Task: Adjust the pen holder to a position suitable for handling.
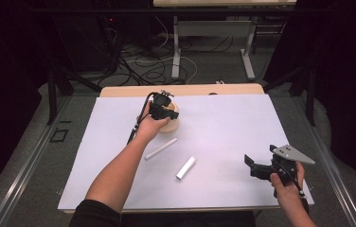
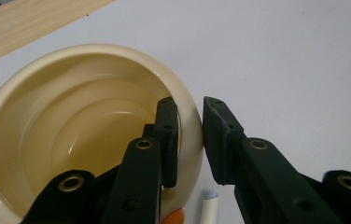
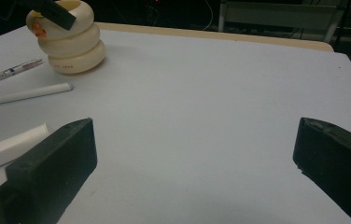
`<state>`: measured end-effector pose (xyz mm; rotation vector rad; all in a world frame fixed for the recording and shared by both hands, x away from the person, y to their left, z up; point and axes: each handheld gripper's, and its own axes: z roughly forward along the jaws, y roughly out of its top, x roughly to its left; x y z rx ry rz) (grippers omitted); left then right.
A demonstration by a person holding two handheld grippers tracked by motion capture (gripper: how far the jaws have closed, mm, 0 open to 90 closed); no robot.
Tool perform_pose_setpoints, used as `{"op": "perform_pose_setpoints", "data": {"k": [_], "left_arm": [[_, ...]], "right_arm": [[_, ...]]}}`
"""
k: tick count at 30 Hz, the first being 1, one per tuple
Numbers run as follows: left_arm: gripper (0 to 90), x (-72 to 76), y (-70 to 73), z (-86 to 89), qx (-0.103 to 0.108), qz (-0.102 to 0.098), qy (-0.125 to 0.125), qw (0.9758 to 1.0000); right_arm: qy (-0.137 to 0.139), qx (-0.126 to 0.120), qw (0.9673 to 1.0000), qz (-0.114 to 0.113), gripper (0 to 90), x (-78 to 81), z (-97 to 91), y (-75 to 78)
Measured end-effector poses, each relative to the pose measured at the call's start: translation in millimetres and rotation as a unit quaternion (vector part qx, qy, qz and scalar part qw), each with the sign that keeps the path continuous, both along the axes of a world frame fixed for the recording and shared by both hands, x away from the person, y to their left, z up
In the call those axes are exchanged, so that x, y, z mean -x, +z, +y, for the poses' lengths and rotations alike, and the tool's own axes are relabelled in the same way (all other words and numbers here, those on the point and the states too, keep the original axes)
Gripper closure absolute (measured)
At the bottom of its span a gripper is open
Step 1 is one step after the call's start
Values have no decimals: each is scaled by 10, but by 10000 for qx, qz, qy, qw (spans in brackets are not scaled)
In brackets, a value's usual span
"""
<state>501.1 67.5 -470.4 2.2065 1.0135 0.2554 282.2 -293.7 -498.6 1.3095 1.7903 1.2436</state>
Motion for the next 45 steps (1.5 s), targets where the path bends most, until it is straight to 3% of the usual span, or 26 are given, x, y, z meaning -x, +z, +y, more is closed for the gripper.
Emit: {"op": "perform_pose_setpoints", "data": {"k": [10,22,45], "left_arm": [[765,85,78,-114,60,-10,-141,9999],[765,236,184,-422,107,79,-471,9988],[763,394,136,-741,108,390,-741,9964]], "right_arm": [[22,-4,10000,17,0,-2,1,-3],[30,-20,10000,16,0,-1,1,0],[47,-17,10000,55,0,1,-4,2]]}}
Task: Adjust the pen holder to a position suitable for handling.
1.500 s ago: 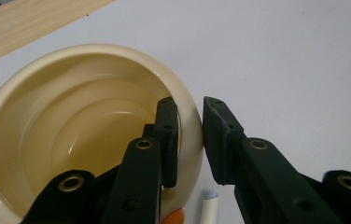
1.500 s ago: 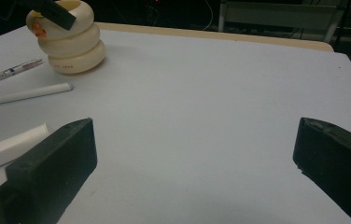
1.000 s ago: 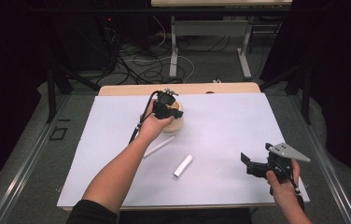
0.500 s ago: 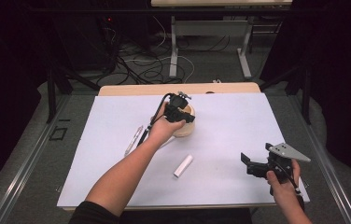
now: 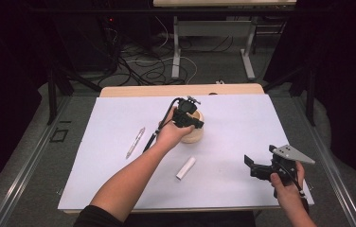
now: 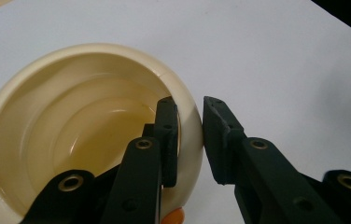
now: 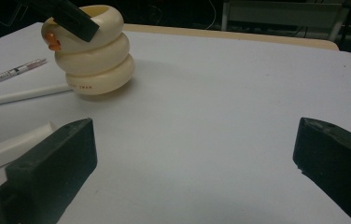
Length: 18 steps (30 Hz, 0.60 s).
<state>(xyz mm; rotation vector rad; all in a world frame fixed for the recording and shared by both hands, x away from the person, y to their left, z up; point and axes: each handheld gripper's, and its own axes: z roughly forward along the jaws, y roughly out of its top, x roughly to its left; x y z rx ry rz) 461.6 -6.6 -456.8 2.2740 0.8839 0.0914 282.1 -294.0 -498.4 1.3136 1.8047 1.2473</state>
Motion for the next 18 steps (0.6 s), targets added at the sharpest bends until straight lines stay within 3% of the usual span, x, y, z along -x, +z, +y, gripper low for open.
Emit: {"op": "perform_pose_setpoints", "data": {"k": [11,18], "left_arm": [[763,65,-57,-121,-36,165,-15,9999],[766,96,-97,-203,5,288,142,9995]], "right_arm": [[29,-1,10000,-9,0,-1,4,-2],[37,9,10000,8,0,-1,8,-6]]}}
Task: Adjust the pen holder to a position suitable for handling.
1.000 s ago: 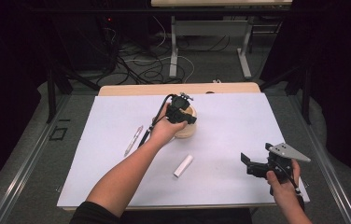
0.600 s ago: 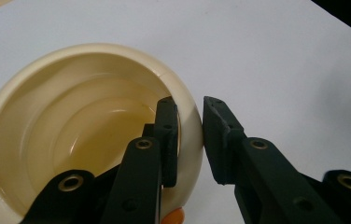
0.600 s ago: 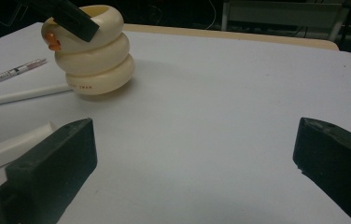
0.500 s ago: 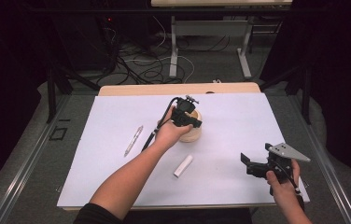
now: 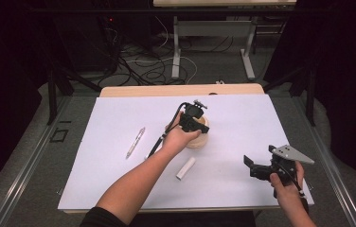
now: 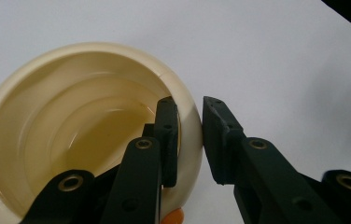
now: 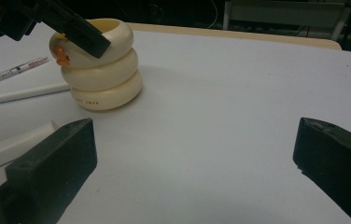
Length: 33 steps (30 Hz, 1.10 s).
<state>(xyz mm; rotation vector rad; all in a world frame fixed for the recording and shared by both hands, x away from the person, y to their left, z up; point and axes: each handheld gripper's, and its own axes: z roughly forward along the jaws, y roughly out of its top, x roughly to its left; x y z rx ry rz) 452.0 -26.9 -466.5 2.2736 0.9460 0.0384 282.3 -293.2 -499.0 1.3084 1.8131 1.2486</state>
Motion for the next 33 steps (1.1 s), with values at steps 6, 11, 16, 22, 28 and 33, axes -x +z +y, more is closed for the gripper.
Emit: {"op": "perform_pose_setpoints", "data": {"k": [6,11,16,22,28,33], "left_arm": [[766,7,-15,-52,-48,7,57,10000],[762,17,-26,-81,-94,-34,59,9999],[715,16,-24,-70,-96,-51,118,9999],[646,24,7,-41,-35,-259,138,9996],[587,44,65,16,128,-429,246,9987],[558,59,109,77,190,-486,327,9981]], "right_arm": [[17,15,10000,-1,0,2,-1,-1],[23,14,10000,-1,0,1,-2,-1],[26,11,10000,1,0,1,-4,0],[35,21,10000,-1,0,2,-3,-1],[35,22,10000,32,0,6,2,2],[31,-3,10000,25,0,3,7,-3]]}}
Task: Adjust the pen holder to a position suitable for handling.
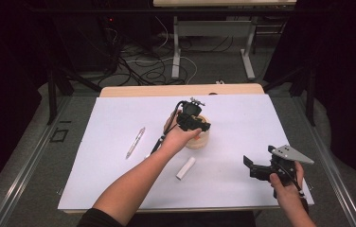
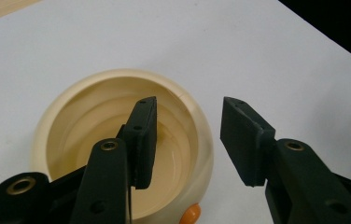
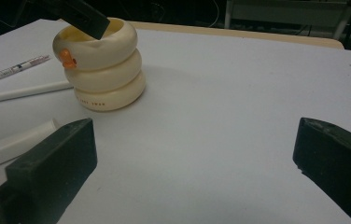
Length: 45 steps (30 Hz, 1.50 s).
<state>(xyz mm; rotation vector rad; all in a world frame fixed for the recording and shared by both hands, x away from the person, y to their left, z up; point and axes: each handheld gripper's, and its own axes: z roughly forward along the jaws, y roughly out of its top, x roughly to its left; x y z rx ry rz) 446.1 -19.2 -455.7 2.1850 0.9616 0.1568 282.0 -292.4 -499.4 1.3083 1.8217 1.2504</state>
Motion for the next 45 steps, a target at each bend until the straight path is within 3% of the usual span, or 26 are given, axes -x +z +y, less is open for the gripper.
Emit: {"op": "perform_pose_setpoints", "data": {"k": [10,13,25,45], "left_arm": [[516,66,61,128,215,-119,60,9997],[505,106,75,164,301,-25,39,9995],[443,249,76,349,604,-75,32,9981],[332,438,52,726,582,-301,47,9978]], "right_arm": [[-6,3,10000,4,0,0,1,-1],[4,7,10000,-16,0,-1,-4,-2],[-6,27,10000,-3,0,2,-2,-1],[-1,12,10000,-2,0,3,7,-7]]}}
